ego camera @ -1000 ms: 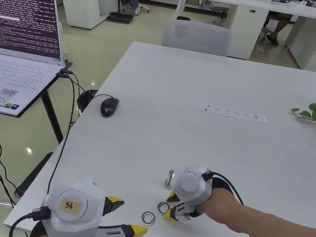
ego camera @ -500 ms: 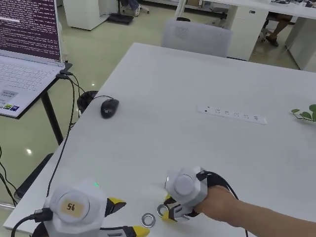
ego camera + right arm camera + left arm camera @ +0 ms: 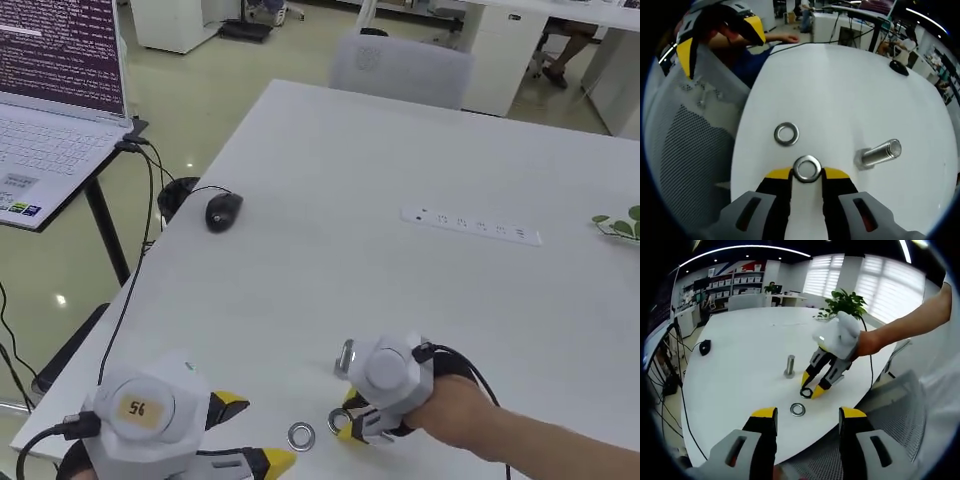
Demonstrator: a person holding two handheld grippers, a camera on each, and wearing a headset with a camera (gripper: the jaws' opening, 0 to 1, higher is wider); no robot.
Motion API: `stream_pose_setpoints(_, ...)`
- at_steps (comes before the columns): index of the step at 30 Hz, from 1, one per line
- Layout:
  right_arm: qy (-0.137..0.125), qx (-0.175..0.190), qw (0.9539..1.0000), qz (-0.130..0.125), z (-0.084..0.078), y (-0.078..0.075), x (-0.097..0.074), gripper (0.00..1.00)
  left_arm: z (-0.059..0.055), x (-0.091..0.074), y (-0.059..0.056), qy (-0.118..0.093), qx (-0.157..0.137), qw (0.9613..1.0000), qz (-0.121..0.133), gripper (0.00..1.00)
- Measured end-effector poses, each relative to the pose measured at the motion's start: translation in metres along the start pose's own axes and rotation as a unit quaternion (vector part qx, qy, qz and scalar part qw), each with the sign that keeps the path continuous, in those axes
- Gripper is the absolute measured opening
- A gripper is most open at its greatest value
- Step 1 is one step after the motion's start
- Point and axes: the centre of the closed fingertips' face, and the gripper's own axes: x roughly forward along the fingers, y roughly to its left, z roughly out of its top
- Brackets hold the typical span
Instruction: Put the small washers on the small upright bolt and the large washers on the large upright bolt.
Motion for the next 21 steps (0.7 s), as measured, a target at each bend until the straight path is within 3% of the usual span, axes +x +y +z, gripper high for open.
stream_pose_setpoints(6, 0.02, -0.078, 0.9965, 0.023, 0.0005, 0.0008, 0.0012, 0.25, 0.0004, 0.0017, -0.0029, 0.002, 0.003, 1.0, -0.004, 0.48)
stream_pose_setpoints(9, 0.02, -0.083, 0.9958, 0.033, 0.0025, 0.001, 0.0011, 0.26, 0.0004, 0.0022, -0.0035, 0.001, 0.003, 1.0, -0.005, 0.48)
stream_pose_setpoints(17, 0.036, -0.143, 0.9871, 0.063, 0.0008, 0.0021, 0.0006, 0.27, -0.0016, 0.0013, -0.0028, 0.002, 0.0, 1.0, -0.002, 0.48)
stream_pose_setpoints(21, 0.034, -0.144, 0.9868, 0.064, 0.0008, 0.0008, 0.0004, 0.25, -0.0015, 0.0018, -0.0027, 0.003, 0.0, 1.0, -0.002, 0.48)
